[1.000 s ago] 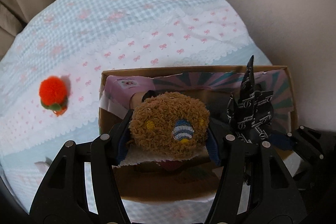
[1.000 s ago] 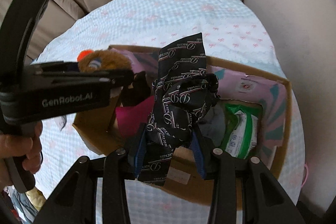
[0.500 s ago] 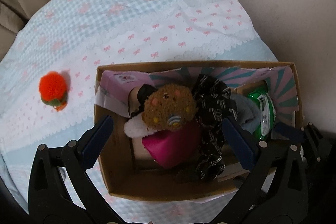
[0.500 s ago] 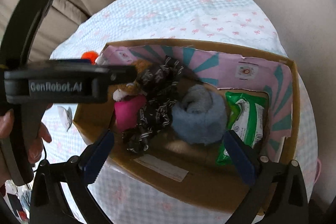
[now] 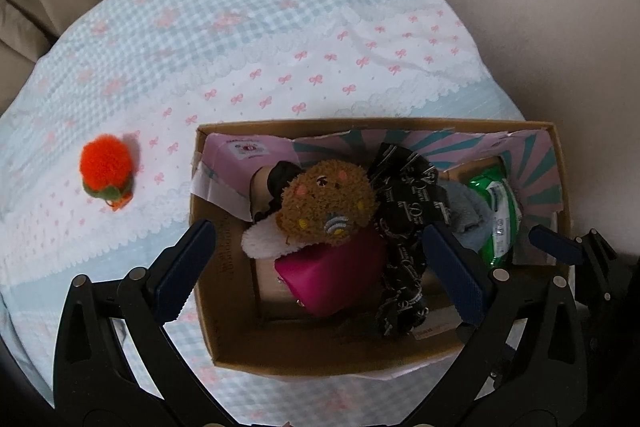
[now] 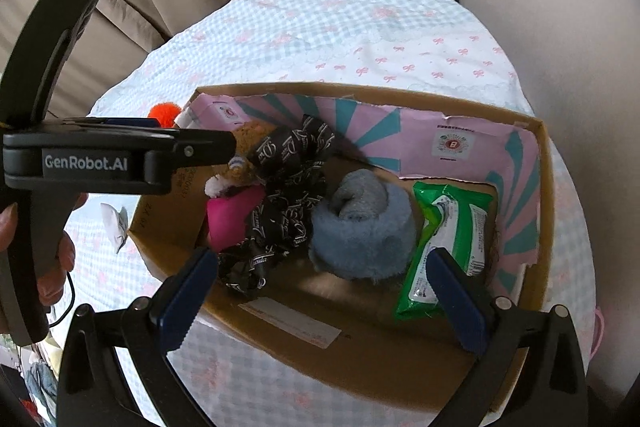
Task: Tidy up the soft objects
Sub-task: 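Withdraw both tools from the box toward the pompom and grey cloth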
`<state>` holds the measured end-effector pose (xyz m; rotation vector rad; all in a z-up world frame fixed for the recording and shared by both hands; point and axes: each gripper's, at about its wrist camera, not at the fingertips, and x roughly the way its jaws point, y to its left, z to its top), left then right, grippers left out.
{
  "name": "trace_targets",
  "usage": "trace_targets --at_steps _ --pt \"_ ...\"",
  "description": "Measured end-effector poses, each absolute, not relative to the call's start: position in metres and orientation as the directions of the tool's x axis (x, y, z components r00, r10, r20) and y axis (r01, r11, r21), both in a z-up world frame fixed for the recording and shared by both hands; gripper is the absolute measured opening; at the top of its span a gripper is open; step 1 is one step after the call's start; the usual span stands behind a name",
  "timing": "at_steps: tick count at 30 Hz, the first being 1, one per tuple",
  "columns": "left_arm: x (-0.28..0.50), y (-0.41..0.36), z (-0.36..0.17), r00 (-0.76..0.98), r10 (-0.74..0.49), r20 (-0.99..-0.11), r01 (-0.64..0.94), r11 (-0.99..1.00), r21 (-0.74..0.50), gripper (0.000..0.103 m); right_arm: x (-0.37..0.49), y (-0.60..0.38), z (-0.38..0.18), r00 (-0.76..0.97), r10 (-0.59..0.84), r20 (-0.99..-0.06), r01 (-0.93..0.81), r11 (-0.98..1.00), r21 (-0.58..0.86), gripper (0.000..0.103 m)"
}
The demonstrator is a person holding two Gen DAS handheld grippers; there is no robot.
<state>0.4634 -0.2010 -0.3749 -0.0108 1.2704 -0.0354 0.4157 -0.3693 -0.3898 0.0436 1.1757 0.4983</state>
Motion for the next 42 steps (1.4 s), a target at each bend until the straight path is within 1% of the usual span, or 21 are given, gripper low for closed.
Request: trace_targets --at_steps 8,16,24,27,31,37,42 --pt "0.443 -0.193 -0.325 0.372 -0.080 -0.925 0.042 0.997 -0.070 0.103 0.406 -0.363 -0.349 0.343 0.376 -0.861 -0.362 0.899 0.249 0.103" --pt "0.402 -0.169 -0.262 0.462 -0.105 -0.881 0.041 0.994 -0.097 0.103 0.383 -0.352 -0.289 0.426 0.357 -0.831 -0.347 0.913 0.214 0.103" --pt "0.333 -0.128 -0.192 0.554 -0.092 -0.827 0.031 0.995 -0.091 0.103 0.338 -0.333 -0.230 0.519 0.299 -0.801 -0.307 0.940 0.152 0.103" --pt "0.300 -0.109 -0.170 0.591 -0.089 -0.802 0.020 0.995 -0.096 0.103 0.317 -0.325 -0.206 0.573 0.267 -0.775 -0.272 0.954 0.128 0.103" --pt "0.254 -0.086 -0.143 0.648 -0.060 -0.759 0.019 0.998 -0.063 0.103 0.284 -0.308 -0.170 0.642 0.222 -0.733 -0.231 0.969 0.091 0.103" --pt "0.204 -0.046 -0.118 0.697 -0.049 -0.715 0.015 0.998 -0.054 0.103 0.243 -0.271 -0.140 0.669 0.186 -0.719 -0.182 0.980 0.084 0.103" --pt "0.180 -0.001 -0.112 0.719 -0.042 -0.694 0.019 0.999 -0.041 0.103 0.222 -0.237 -0.128 0.671 0.159 -0.724 -0.138 0.986 0.089 0.103"
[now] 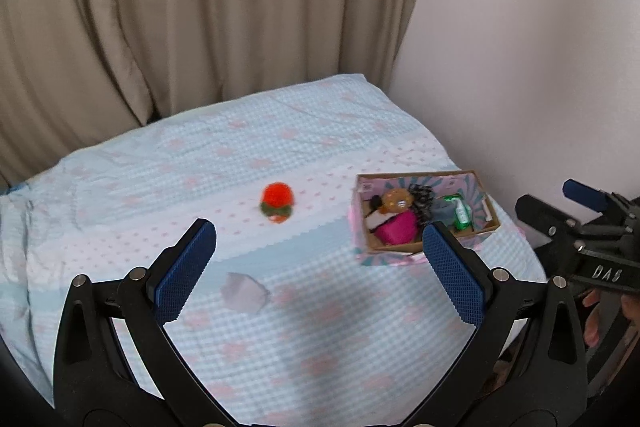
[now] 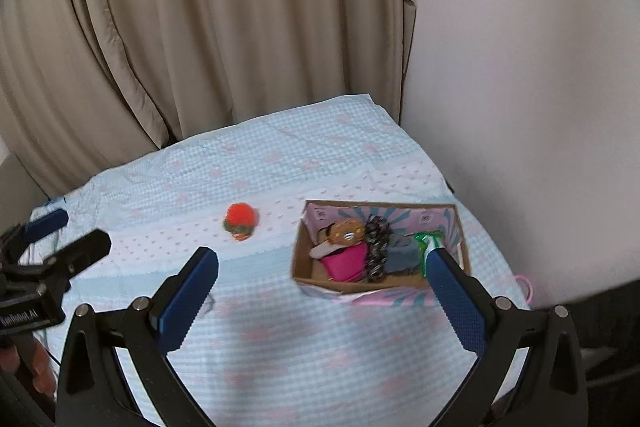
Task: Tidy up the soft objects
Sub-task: 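Withdraw both tools from the box toward the pompom and grey cloth, then grasp the grey cloth with the left tool while the right tool grasps the orange pompom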
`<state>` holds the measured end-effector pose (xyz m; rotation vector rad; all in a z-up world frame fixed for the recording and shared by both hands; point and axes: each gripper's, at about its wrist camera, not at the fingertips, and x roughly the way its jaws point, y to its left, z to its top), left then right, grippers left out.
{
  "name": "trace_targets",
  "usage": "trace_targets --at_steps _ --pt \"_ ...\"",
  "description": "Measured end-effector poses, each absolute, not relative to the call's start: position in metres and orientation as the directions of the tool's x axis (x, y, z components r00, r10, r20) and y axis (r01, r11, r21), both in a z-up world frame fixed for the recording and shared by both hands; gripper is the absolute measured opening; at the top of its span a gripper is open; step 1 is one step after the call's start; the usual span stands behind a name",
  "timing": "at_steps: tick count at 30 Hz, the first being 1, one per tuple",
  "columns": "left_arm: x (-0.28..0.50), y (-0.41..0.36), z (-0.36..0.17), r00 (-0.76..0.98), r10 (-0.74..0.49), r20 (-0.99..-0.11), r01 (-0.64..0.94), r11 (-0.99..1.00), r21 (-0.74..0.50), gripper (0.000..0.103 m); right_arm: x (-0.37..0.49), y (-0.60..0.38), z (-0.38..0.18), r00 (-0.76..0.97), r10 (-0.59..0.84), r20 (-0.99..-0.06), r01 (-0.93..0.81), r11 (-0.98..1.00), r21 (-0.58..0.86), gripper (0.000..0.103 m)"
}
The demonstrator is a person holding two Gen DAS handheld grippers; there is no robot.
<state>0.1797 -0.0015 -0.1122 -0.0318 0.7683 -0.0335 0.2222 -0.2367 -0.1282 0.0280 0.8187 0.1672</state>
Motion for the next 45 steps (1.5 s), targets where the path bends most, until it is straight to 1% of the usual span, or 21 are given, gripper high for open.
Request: trace_targets --at_steps 3,6,9,14,17,22,26,31,37,40,42,44,45 --pt "0.172 0.028 -0.117 0.728 -0.036 -0.685 0.020 0.999 -0.031 0.103 0.215 -0.210 -0.125 0.678 0.144 -0.721 -0.120 0.989 0.085 0.103" --pt "0.171 0.060 -0.130 0.725 -0.038 -0.688 0.022 0.999 -0.032 0.103 0.213 -0.182 -0.127 0.693 0.093 -0.715 -0.093 0.995 0.039 0.103" --pt "0.174 0.091 -0.149 0.716 -0.040 -0.697 0.027 0.999 -0.029 0.103 0.219 -0.152 -0.137 0.693 0.106 -0.713 -0.106 0.993 0.045 0.103" --pt "0.186 0.133 -0.196 0.692 -0.052 -0.720 0.027 0.999 -0.046 0.103 0.242 -0.111 -0.165 0.690 0.131 -0.712 -0.119 0.991 0.067 0.103" --pt "0.196 0.149 -0.233 0.657 -0.063 -0.751 0.026 0.998 -0.061 0.103 0.261 -0.088 -0.189 0.684 0.146 -0.715 -0.139 0.988 0.069 0.103" --pt "0.220 0.160 -0.301 0.564 -0.095 -0.820 0.023 0.995 -0.100 0.103 0.299 -0.058 -0.238 0.638 0.179 -0.749 -0.171 0.981 0.089 0.103" --pt "0.237 0.162 -0.357 0.496 -0.123 -0.860 0.014 0.991 -0.134 0.103 0.330 -0.042 -0.279 0.595 0.194 -0.780 -0.197 0.976 0.093 0.103" --pt "0.251 0.154 -0.424 0.424 -0.147 -0.894 0.016 0.988 -0.155 0.103 0.371 -0.025 -0.332 0.542 0.208 -0.815 -0.219 0.970 0.102 0.103" --pt "0.256 0.137 -0.480 0.366 -0.156 -0.918 0.024 0.987 -0.158 0.101 0.416 -0.010 -0.385 0.485 0.235 -0.842 -0.240 0.962 0.130 0.103" --pt "0.259 0.128 -0.500 0.347 -0.150 -0.926 0.028 0.988 -0.150 0.096 0.439 -0.003 -0.410 0.450 0.246 -0.858 -0.253 0.957 0.142 0.103" --pt "0.263 0.123 -0.511 0.339 -0.141 -0.930 0.027 0.990 -0.141 0.090 0.452 0.003 -0.424 0.432 0.246 -0.868 -0.260 0.955 0.142 0.103" --pt "0.266 0.121 -0.516 0.352 -0.116 -0.929 0.026 0.993 -0.114 0.088 0.466 0.006 -0.439 0.412 0.254 -0.875 -0.258 0.954 0.155 0.103" --pt "0.267 0.119 -0.516 0.364 -0.109 -0.925 0.032 0.994 -0.104 0.086 0.471 0.008 -0.445 0.405 0.257 -0.878 -0.257 0.953 0.161 0.102"
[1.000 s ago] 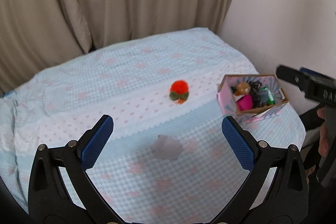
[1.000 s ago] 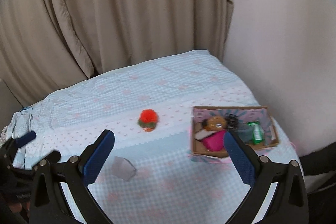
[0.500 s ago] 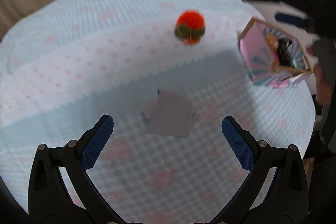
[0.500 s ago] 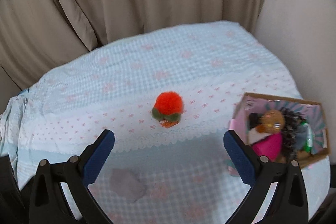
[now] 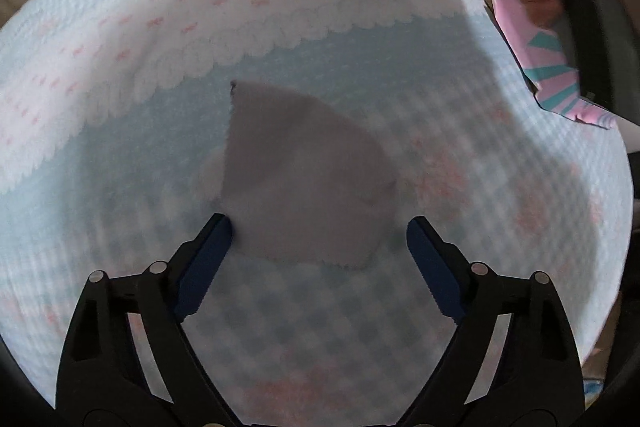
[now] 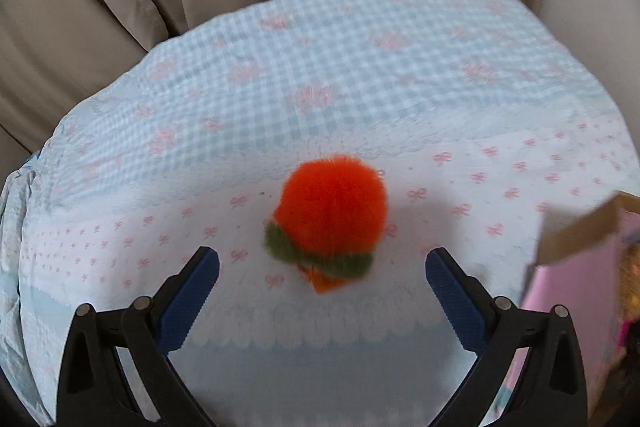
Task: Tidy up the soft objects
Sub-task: 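Grasp the grey cloth with the left tool while the right tool grasps the orange pompom, then carry the grey cloth and orange pompom over the cardboard box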
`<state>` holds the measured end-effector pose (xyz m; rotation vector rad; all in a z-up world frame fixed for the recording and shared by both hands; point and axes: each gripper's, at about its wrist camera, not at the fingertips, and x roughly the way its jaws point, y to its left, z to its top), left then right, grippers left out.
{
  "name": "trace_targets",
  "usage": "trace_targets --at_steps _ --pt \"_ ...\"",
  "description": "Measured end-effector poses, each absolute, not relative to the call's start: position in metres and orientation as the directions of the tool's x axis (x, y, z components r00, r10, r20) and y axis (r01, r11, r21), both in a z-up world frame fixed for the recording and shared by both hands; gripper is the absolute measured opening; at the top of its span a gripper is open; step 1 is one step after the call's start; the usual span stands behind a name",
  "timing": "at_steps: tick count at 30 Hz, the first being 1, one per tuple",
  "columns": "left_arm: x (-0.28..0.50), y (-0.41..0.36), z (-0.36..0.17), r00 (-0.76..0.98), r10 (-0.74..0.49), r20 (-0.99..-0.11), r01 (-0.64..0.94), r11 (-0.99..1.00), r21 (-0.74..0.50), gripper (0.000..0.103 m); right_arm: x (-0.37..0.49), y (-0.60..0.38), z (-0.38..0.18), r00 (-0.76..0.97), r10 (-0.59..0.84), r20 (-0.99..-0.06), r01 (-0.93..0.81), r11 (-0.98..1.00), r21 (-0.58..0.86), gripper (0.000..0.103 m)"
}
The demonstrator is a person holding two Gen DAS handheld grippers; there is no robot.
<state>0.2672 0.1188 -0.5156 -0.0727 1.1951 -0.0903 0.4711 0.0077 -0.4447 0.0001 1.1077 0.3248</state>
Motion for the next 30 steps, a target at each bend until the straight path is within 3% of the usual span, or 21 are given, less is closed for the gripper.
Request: trace_targets --at_steps 4,6,9,11,16,30 --pt "0.275 0.116 -0.516 0.398 -0.079 -0.914 0.053 0.997 -0.063 0.065 0.489 0.014 -0.466 0.373 0.263 -0.890 -0.264 0.949 0.170 0.092" --pt "0.280 0.120 -0.514 0.413 -0.086 -0.907 0.050 0.996 -0.072 0.046 0.495 0.017 -0.474 0.361 0.262 -0.895 -0.268 0.948 0.169 0.085" --pt "0.284 0.132 -0.511 0.420 -0.112 -0.901 0.038 0.994 -0.106 0.028 0.502 0.021 -0.484 0.344 0.263 -0.902 -0.273 0.946 0.172 0.071" --pt "0.286 0.136 -0.509 0.420 -0.124 -0.899 0.036 0.992 -0.120 0.022 0.506 0.023 -0.489 0.328 0.266 -0.907 -0.277 0.944 0.176 0.054" --pt "0.287 0.143 -0.505 0.417 -0.141 -0.898 0.046 0.990 -0.135 0.015 0.506 0.027 -0.492 0.319 0.263 -0.911 -0.289 0.942 0.171 0.035" --pt "0.284 0.160 -0.461 0.463 -0.138 -0.876 0.035 0.990 -0.137 0.014 0.492 0.029 -0.454 0.366 0.272 -0.890 -0.294 0.941 0.167 0.032"
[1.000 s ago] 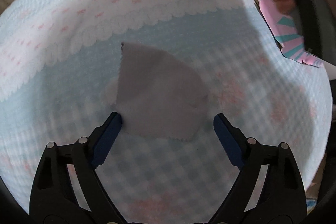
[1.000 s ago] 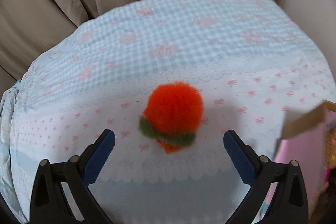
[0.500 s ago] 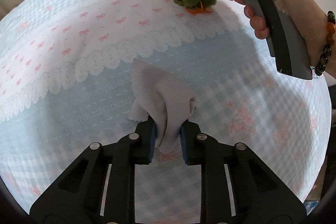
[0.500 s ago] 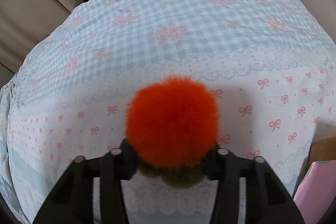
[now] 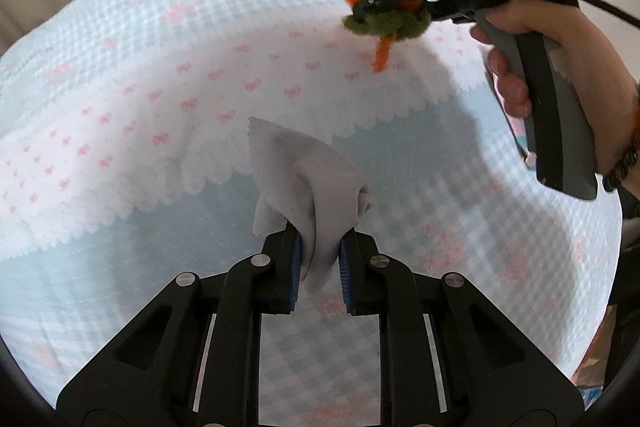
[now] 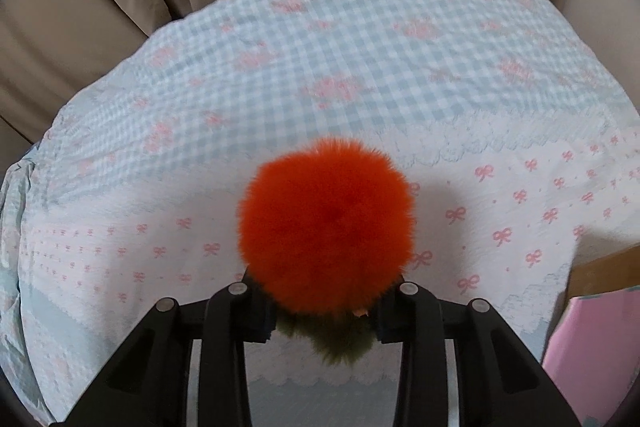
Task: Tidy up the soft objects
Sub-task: 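Carry the grey cloth and orange pompom over the cardboard box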
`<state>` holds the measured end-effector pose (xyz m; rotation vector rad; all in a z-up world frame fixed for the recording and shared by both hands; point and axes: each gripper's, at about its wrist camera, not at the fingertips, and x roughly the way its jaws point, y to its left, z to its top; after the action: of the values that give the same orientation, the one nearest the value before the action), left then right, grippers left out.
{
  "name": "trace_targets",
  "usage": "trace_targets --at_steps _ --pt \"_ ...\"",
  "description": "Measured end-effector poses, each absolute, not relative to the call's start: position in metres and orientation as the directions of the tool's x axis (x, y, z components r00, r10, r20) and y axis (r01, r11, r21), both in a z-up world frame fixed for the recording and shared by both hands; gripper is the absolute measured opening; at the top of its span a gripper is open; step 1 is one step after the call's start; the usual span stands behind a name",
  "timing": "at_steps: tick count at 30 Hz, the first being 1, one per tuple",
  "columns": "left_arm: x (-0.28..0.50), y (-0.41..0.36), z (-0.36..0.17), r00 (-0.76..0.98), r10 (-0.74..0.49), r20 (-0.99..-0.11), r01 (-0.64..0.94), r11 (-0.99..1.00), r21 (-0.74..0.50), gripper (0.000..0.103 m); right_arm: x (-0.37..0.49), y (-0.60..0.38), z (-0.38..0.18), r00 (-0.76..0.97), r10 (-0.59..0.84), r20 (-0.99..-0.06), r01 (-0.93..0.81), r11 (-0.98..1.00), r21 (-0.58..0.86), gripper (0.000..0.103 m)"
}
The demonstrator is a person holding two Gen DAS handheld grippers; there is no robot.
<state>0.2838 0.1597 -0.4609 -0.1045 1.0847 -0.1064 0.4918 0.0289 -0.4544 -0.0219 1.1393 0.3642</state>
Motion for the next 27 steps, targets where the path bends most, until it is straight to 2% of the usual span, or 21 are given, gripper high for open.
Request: trace_targets --at_steps 8,18,27 --pt "0.288 0.169 -0.398 0.515 -0.119 -0.849 0.020 0.992 -0.127 0.014 0.471 0.025 -0.397 0.411 0.292 -0.864 -0.287 0.941 0.181 0.032" --pt "0.277 0.168 -0.291 0.596 -0.126 -0.793 0.033 0.991 -0.133 0.014 0.413 0.002 -0.298 0.467 0.309 -0.829 -0.269 0.942 0.200 0.032" --pt "0.266 0.121 -0.212 0.631 -0.171 -0.757 0.111 0.985 -0.130 0.014 0.353 -0.060 -0.215 0.538 0.291 -0.791 -0.225 0.954 0.197 0.032"
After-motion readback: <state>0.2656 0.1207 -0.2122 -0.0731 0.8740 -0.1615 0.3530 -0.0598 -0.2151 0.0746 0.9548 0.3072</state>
